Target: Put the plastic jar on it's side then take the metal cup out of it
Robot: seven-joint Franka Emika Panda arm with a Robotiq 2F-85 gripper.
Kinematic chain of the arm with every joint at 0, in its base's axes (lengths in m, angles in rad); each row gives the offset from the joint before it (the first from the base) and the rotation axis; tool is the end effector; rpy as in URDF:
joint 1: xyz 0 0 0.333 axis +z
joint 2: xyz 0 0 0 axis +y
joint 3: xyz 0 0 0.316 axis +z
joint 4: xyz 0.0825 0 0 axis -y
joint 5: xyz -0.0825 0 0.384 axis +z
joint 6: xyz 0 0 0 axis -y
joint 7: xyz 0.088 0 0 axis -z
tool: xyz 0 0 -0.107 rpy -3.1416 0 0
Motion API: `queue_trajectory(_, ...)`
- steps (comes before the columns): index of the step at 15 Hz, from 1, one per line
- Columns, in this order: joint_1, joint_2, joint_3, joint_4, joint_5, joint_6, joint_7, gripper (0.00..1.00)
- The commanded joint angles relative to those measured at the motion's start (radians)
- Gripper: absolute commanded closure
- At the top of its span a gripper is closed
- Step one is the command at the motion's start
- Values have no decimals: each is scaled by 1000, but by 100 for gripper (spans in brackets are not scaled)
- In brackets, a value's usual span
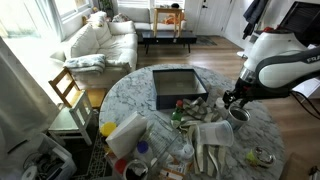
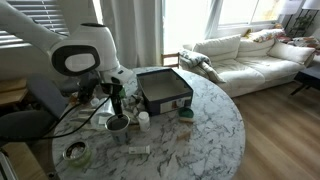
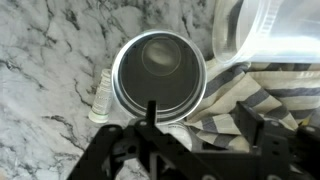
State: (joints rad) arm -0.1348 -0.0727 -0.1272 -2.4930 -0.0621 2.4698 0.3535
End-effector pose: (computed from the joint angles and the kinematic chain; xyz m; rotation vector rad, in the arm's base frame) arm 0.4522 -0.1208 0.3175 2.9877 -0.8716 0.0786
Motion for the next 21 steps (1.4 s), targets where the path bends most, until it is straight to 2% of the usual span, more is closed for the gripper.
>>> queue_trajectory(1, -8, -70, -10, 13, 113, -79, -20, 0)
queue_trajectory(4, -8, -89, -29, 44, 290, -155, -33, 0)
queue_trajectory(9, -18, -79, -57, 87, 506, -340, -28, 0)
queue_trajectory(13, -6, -51, -57, 76, 682, -461, -56, 0)
queue_trajectory(17, -13, 10, -47, 52, 706, -512, -121, 0)
queue_trajectory(21, -17, 70, -45, 35, 690, -474, -236, 0)
